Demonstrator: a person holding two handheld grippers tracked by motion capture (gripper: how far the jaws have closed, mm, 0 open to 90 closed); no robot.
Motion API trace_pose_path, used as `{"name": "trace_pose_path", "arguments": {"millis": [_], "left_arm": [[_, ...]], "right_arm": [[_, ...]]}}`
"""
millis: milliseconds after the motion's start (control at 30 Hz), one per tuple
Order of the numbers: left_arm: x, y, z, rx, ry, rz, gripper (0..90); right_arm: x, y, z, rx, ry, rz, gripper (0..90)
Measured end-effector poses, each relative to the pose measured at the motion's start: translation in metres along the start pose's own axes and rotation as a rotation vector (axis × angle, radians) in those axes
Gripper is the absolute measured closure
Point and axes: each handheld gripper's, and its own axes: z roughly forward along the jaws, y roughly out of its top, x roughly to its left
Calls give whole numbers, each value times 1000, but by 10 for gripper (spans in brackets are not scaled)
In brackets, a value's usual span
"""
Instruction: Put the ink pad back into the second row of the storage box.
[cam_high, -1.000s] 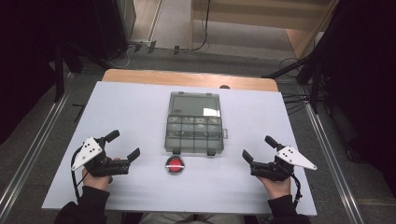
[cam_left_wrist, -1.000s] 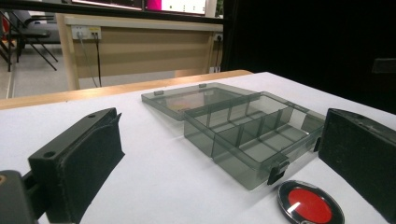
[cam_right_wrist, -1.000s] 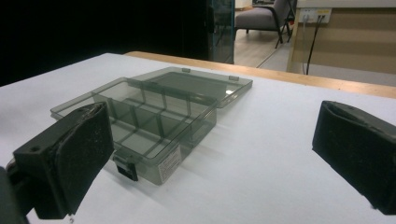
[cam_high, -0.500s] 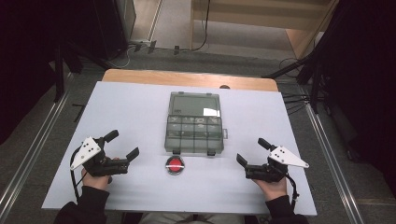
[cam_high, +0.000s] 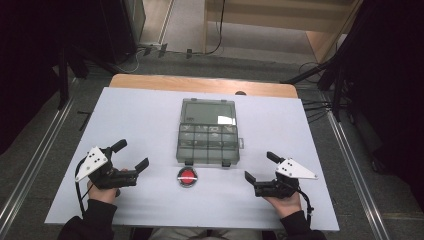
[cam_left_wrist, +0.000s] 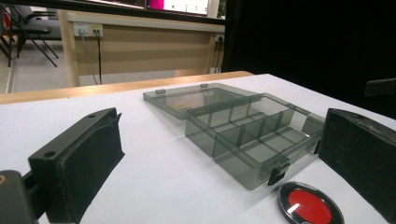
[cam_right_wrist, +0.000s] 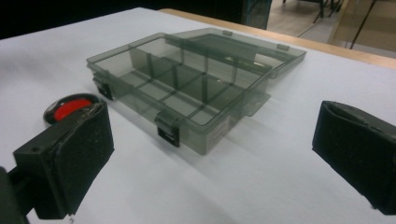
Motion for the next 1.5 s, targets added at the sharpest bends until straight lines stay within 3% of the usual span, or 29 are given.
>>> {"name": "trace_pose_path", "arguments": {"millis": [233,467,900,1500], "left_arm": [[0,0,0,-4,-1,-3,0],[-1,0,0,3,-1,4,0],[-2,-1,-1,15,15,17,0],[-3,-1,0,23,9,16,0]], "right_arm": [[12,1,8,54,46,-41,0],[30,9,17,108,136,-72,0],[56,21,36,203,182,-117,0],[72,38,62,299,221,-134,0]]}}
